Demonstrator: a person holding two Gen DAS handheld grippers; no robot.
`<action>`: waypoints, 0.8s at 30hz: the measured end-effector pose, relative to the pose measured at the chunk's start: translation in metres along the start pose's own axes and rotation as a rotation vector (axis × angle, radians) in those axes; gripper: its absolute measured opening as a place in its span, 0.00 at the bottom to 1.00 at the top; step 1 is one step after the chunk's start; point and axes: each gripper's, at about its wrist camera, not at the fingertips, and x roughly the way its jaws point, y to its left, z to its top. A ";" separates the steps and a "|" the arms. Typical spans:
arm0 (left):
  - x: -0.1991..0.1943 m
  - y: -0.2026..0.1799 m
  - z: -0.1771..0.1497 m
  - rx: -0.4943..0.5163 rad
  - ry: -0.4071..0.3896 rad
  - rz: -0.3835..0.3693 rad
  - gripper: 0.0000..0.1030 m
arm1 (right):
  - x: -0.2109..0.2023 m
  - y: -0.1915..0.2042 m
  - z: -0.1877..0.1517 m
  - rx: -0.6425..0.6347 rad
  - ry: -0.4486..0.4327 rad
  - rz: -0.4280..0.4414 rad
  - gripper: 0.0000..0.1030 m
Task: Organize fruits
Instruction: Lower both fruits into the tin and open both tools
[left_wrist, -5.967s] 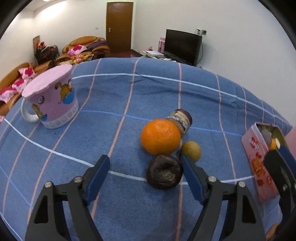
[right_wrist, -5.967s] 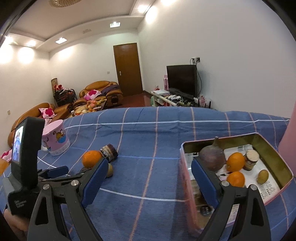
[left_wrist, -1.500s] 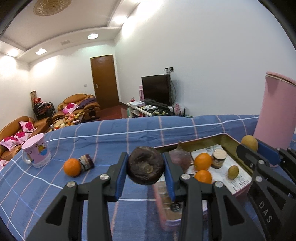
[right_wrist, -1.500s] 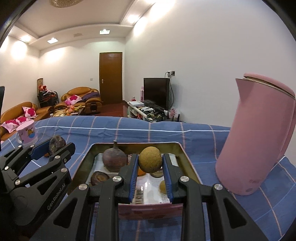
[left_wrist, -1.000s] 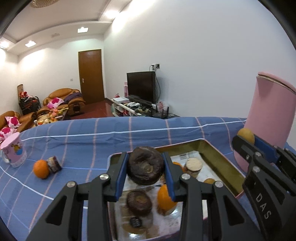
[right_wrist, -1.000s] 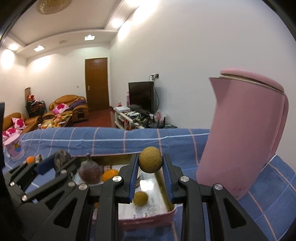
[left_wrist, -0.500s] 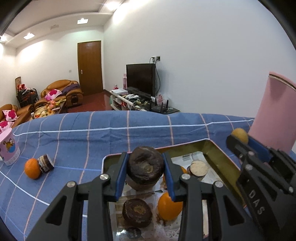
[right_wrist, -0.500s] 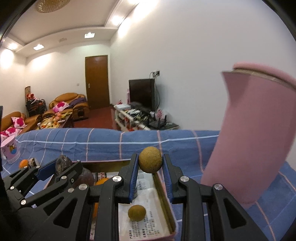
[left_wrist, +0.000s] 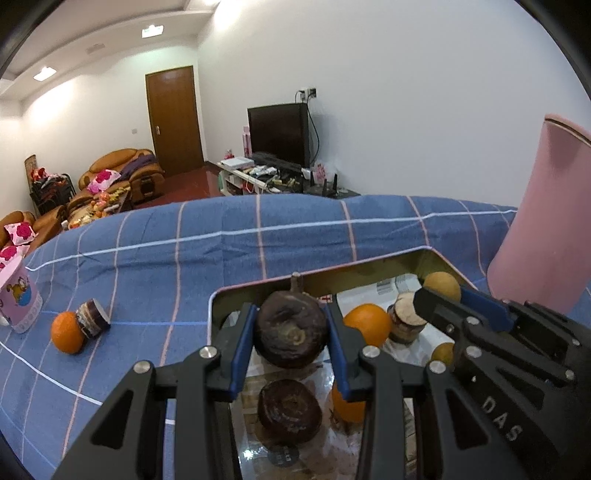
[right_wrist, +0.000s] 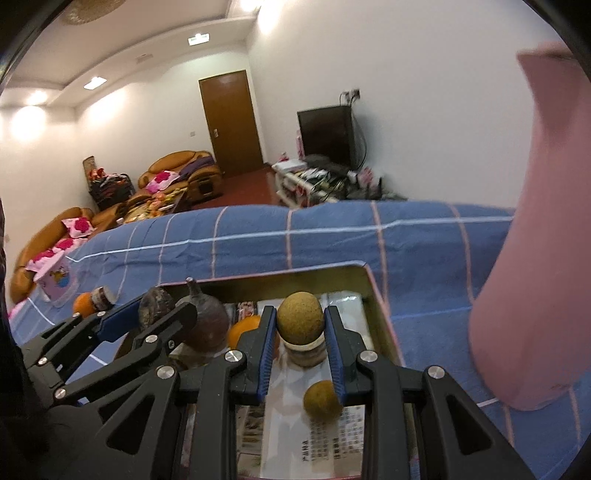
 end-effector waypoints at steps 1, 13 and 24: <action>0.000 0.000 0.000 -0.003 0.003 -0.001 0.38 | 0.002 -0.002 0.000 0.015 0.010 0.020 0.27; 0.003 0.004 0.000 -0.014 0.016 0.003 0.38 | 0.005 -0.007 -0.003 0.076 0.048 0.099 0.27; -0.004 -0.002 -0.001 0.018 -0.015 0.044 0.42 | -0.034 -0.006 0.000 0.094 -0.132 0.124 0.64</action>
